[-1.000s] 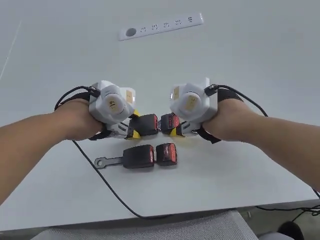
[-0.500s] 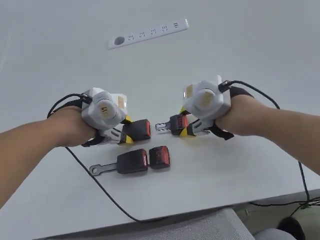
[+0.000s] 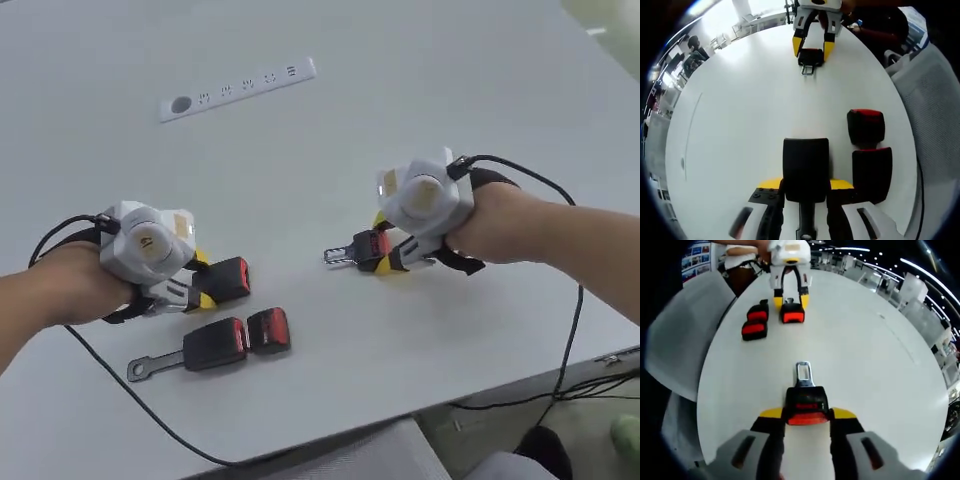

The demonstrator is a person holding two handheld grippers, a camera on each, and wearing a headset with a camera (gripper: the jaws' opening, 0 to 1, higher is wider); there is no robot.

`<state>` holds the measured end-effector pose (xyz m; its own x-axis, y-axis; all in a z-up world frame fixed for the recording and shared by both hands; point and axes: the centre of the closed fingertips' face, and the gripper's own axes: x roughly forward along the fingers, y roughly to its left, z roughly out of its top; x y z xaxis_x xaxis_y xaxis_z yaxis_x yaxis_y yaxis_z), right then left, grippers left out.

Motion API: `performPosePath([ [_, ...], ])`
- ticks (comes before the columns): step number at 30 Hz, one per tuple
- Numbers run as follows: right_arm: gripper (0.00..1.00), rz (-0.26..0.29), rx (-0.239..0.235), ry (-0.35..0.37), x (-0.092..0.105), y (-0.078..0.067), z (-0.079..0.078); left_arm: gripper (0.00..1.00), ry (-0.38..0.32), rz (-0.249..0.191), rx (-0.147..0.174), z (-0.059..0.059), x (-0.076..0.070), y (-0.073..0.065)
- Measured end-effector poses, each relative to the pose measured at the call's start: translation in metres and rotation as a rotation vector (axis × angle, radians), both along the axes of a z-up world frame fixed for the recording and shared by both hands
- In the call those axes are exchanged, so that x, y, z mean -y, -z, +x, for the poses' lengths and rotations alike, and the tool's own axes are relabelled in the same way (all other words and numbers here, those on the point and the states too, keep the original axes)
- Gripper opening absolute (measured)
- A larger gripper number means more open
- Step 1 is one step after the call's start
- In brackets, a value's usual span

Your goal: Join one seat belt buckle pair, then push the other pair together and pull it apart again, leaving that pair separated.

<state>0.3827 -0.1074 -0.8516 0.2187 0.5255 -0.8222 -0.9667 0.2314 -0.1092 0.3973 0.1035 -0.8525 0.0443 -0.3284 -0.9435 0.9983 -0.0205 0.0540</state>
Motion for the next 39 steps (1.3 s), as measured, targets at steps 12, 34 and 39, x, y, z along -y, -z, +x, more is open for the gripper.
performPosePath([
  [12, 0.59, 0.032, 0.078, 0.219, 0.029, -0.014, 0.011, 0.43, -0.063, -0.008, 0.099, 0.008, -0.004, -0.007],
  [34, 0.97, 0.285, 0.129, 0.425, 0.030, -0.078, -0.093, 1.00, -0.560, -0.333, 0.163, -0.110, -0.084, -0.068],
  [39, 1.00, 0.286, 0.124, 0.434, 0.030, -0.079, -0.107, 1.00, -0.607, -0.368, 0.213, -0.122, -0.094, -0.070],
])
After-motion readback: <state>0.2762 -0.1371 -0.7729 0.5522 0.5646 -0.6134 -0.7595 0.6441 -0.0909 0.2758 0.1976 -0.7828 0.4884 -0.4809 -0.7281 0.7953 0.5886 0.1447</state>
